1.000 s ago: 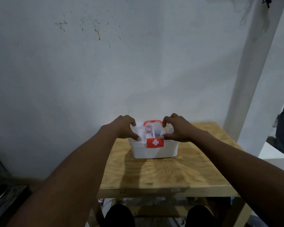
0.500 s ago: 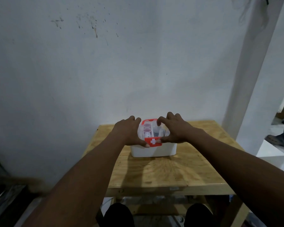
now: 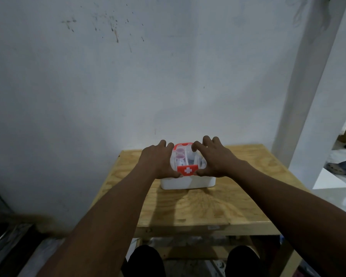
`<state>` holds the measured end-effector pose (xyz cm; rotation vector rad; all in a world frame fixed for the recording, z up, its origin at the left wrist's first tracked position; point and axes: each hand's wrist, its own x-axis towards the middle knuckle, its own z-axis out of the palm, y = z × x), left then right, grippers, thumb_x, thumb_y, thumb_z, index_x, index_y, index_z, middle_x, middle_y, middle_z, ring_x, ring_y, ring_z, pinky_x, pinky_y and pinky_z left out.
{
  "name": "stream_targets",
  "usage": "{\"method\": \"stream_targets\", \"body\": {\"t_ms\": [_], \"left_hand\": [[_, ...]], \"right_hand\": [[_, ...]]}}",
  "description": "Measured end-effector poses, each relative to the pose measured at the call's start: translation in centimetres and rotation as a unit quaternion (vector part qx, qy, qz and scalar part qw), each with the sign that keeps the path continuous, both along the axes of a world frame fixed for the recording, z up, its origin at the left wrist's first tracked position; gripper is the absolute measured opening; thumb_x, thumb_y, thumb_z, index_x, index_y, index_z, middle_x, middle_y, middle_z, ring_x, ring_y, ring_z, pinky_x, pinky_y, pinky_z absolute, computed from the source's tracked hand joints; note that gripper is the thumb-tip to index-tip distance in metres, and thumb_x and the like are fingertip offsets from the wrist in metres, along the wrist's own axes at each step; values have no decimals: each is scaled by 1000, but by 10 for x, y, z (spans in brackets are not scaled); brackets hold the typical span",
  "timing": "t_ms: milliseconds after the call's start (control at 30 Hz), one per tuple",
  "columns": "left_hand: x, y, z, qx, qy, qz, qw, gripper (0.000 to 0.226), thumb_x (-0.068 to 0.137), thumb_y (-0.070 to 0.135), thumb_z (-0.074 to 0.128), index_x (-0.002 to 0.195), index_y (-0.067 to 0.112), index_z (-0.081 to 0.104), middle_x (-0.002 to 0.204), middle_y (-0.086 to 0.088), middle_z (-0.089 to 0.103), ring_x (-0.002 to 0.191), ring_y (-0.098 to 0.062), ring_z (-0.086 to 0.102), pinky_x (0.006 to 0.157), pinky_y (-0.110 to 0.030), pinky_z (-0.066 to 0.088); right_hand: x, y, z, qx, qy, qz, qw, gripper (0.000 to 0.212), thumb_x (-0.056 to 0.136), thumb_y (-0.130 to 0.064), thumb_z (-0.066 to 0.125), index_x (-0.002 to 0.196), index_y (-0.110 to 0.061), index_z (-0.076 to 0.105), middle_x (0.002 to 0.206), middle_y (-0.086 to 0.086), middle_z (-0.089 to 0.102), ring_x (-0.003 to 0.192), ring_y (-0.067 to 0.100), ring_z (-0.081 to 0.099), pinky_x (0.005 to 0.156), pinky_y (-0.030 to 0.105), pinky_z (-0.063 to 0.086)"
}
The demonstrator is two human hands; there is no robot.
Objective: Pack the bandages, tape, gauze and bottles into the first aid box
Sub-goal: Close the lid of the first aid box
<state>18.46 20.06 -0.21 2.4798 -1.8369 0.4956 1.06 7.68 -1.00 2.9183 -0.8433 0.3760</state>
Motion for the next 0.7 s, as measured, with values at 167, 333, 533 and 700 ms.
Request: {"method": "stream_targets", "body": {"t_ms": [167,333,533,700], "left_hand": [[8,3,-10,-36,135,2,990,101,63,76,80,138,19,43,132,-2,50,103,-18,58,77,-30,49],[23,12,-44,-204,526,100,819,98,77,71,73,153,17,40,155,-11,46,135,-30,52,108,-44,49],[31,20,-45,-200,687,89,692,45,86,52,77,110,14,75,113,-7,77,101,-26,75,81,-39,65],[33,19,-42,-209,703,78,675,41,84,46,81,107,12,76,110,-6,77,98,-26,76,68,-31,62]], "right_hand": [[-6,-10,-5,97,-48,-1,994,90,60,-71,74,134,-33,38,134,2,36,124,23,32,92,39,47],[-11,-24,-12,353,-252,-130,892,87,75,-76,60,141,-23,40,145,11,42,124,34,49,87,49,55],[-19,-27,-10,565,-310,-164,746,51,91,-50,61,129,-17,53,129,11,56,101,35,61,78,53,60],[-15,-25,-10,532,-342,-174,755,39,93,-41,63,120,-12,62,114,10,63,93,35,65,69,49,63]]}}
